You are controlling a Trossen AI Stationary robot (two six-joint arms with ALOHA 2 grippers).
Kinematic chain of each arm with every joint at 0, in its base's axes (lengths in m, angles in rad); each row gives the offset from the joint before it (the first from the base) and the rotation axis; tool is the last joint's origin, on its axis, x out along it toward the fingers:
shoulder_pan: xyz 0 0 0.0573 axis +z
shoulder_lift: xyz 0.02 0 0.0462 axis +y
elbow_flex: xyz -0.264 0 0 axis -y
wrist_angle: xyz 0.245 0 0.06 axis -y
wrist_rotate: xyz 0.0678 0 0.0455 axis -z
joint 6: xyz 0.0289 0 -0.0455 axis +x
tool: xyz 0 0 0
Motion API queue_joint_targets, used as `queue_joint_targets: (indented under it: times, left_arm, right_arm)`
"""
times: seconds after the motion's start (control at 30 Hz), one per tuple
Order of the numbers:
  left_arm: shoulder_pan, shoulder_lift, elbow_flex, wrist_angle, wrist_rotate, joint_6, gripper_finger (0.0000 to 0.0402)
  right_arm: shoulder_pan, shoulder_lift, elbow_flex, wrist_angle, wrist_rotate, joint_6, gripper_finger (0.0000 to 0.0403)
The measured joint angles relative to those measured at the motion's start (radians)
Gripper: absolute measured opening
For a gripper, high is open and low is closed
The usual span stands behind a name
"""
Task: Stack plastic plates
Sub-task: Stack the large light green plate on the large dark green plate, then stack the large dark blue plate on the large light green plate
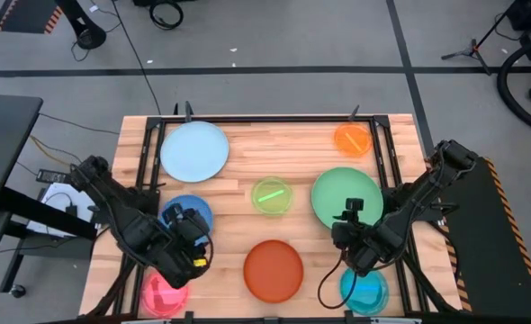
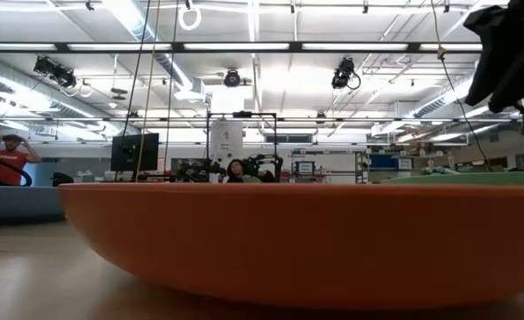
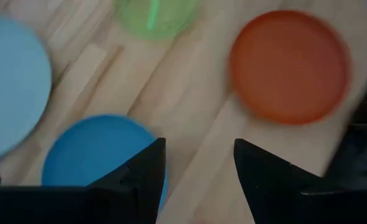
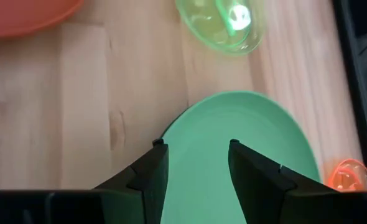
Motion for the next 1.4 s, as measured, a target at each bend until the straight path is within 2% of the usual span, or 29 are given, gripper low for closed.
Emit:
queue_joint_targets:
  times: [0.2, 0.33, 0.47, 0.7, 0.83, 0.97, 1.13, 1.27, 1.4]
  left_arm:
    - [-0.006, -0.001, -0.196, 0.103, 0.101, -0.136, 0.0215]
    - [-0.004, -0.002, -0.314, 0.236, 0.137, -0.145, 0.0236]
    - [-0.004, -0.001, -0.379, 0.314, 0.15, -0.145, 0.0257]
    - [-0.006, 0.009, -0.39, 0.363, 0.162, -0.071, 0.0258]
    - [-0.006, 0.063, -0.39, 0.45, 0.15, 0.008, 0.0245]
    - [-0.03, 0.128, -0.39, 0.427, 0.158, 0.019, 0.0239]
    - [-0.077, 0.148, -0.39, 0.37, 0.156, -0.065, 0.0238]
    - [-0.123, 0.148, -0.39, 0.331, 0.102, -0.131, 0.0238]
    - [-0.161, 0.147, -0.43, 0.336, 0.101, -0.195, 0.0238]
  right_arm:
    - [0.0, 0.0, 0.0, 0.021, 0.007, -0.005, 0.0174]
    - [0.0, 0.0, 0.0, 0.024, 0.01, -0.007, 0.0174]
    - [-0.009, 0.0, 0.0, 0.024, 0.01, -0.018, 0.0174]
    - [-0.045, 0.0, 0.0, 0.029, 0.011, -0.054, 0.0174]
    - [-0.05, 0.0, 0.0, 0.029, 0.035, -0.061, 0.0174]
    - [-0.05, 0.0, 0.0, 0.03, 0.063, -0.084, 0.0174]
    - [-0.053, 0.0, 0.0, 0.036, 0.062, -0.121, 0.0174]
    - [-0.054, 0.0, 0.0, 0.057, 0.062, -0.129, 0.0174]
    - [-0.054, 0.0, 0.0, 0.097, 0.069, -0.13, 0.0174]
